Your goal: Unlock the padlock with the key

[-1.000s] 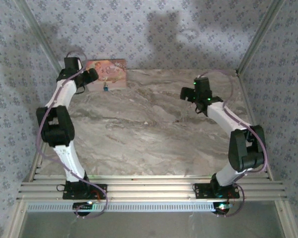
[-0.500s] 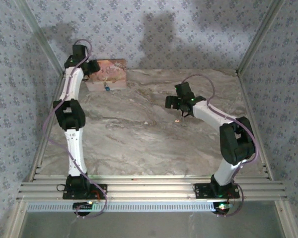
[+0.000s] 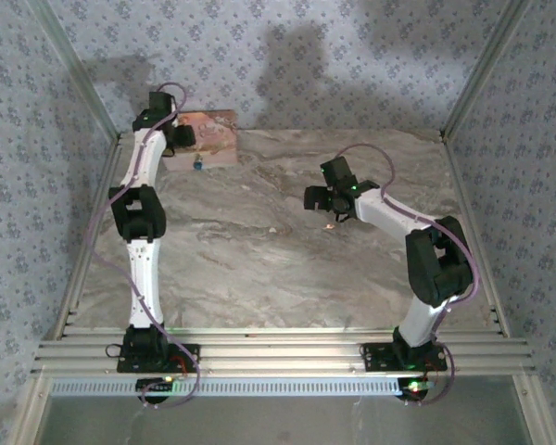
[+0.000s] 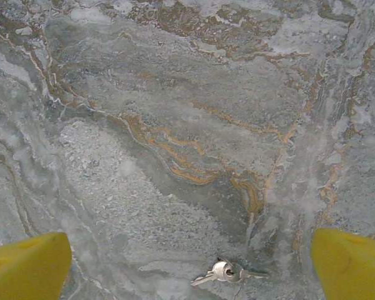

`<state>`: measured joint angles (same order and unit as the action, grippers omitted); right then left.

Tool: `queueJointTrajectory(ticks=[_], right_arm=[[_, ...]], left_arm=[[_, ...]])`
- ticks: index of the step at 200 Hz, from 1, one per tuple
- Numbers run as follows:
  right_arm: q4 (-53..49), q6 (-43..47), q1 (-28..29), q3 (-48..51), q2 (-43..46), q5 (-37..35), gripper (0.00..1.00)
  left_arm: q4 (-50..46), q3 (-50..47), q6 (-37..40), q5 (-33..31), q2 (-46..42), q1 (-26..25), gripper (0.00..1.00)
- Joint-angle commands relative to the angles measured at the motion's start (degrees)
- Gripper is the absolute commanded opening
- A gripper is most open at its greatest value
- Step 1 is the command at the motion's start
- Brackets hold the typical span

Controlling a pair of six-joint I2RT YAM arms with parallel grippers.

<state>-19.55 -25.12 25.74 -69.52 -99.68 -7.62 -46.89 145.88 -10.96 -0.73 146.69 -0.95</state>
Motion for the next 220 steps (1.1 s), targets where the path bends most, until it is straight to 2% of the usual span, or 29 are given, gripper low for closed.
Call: queueJointTrajectory(ticks=[1,19,34,74,122,170,196,220], right_arm=[[-0.5,-2.3,0.9,0.7,0.5,0.7,1.0],[-0.1,-2.6,1.7,3.6,2.0,0.6,1.0],[-0.4,-2.9,1.9,4.1,3.2,1.4,1.0],[-1.4,-3.1,1.8,4.3,6.4,1.4,1.0],[-2.3,-5.1,1.7,2.8,6.9,2.0,1.0],[-5.2,-4.8,1.5,-3.6,3.6,3.8,1.0],[-5.2,-5.3,1.6,-7.4,0.2,7.2,1.0],[-5.3,-5.3,1.9,-12.4,-4.2,11.0,0.98]], left_arm=[[-7.5,0.3,3.2,5.0,1.7,-3.5,0.65],[-10.3,-1.3,4.1,5.5,0.8,-5.5,0.59],[-10.0,-7.4,5.5,5.5,-2.2,-8.1,0.57],[5.0,-41.7,6.6,2.5,-18.6,-16.6,0.56],[15.5,-65.8,0.5,3.0,-32.1,-21.5,0.57],[17.9,-82.0,-1.4,2.7,-46.6,-22.2,0.6],[18.1,-85.8,-3.6,4.6,-54.4,-21.4,0.64],[19.0,-87.7,-7.4,9.1,-59.7,-18.2,0.68]])
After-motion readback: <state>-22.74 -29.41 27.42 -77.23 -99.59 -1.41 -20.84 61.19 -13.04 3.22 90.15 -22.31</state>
